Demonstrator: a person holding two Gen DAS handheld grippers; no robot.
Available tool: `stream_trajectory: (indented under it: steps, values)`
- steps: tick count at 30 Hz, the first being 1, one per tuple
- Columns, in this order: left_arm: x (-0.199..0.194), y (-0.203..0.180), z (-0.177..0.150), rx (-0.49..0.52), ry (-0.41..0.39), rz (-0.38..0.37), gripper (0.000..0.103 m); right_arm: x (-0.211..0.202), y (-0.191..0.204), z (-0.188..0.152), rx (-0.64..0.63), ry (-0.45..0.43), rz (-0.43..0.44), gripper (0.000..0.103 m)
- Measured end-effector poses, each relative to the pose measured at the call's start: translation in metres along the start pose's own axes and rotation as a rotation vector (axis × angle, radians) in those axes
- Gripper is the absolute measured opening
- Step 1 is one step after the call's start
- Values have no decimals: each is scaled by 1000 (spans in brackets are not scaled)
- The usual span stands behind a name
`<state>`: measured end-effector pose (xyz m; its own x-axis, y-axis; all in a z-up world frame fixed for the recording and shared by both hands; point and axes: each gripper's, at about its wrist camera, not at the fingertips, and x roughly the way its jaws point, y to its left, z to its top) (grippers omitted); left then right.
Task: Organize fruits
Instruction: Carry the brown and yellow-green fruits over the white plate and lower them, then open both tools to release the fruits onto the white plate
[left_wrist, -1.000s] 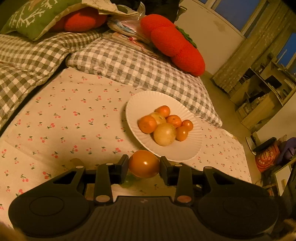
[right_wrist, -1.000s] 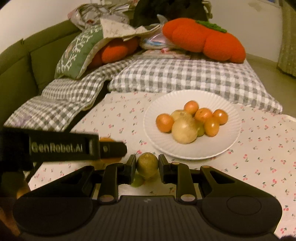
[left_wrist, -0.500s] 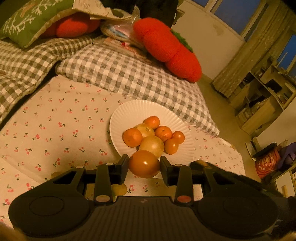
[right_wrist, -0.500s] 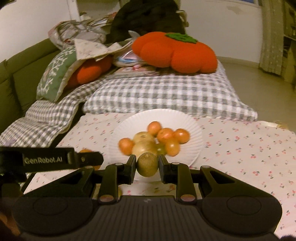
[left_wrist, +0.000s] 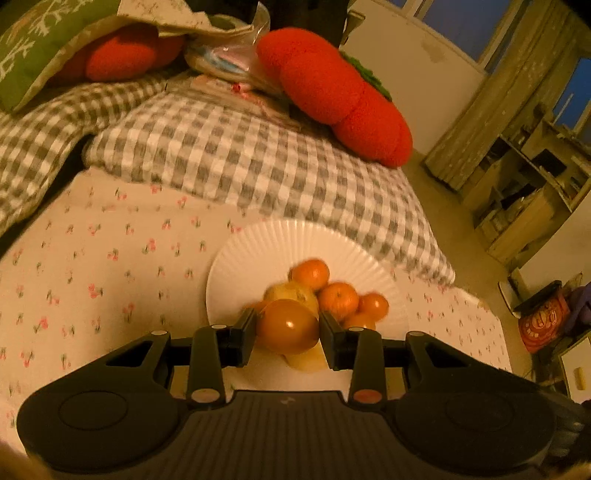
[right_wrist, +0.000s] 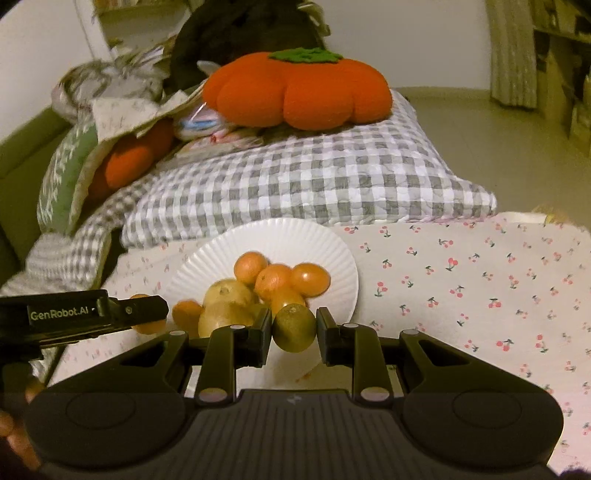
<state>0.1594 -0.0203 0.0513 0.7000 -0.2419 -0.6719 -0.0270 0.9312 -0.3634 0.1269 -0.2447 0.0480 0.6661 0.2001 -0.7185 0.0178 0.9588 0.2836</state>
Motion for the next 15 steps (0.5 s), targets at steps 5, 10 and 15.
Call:
stream_trajectory:
  steps: [5,10,15]
  values:
    - [19,2,2,-23,35,-46,26,8,-11,3,48,2,28,23]
    - [27,0,1,9,36,-61,26,19,-13,0,47,31,37,23]
    - [27,-9,-4,45,40,-72,26,24,-6,-3,26,49,55,23]
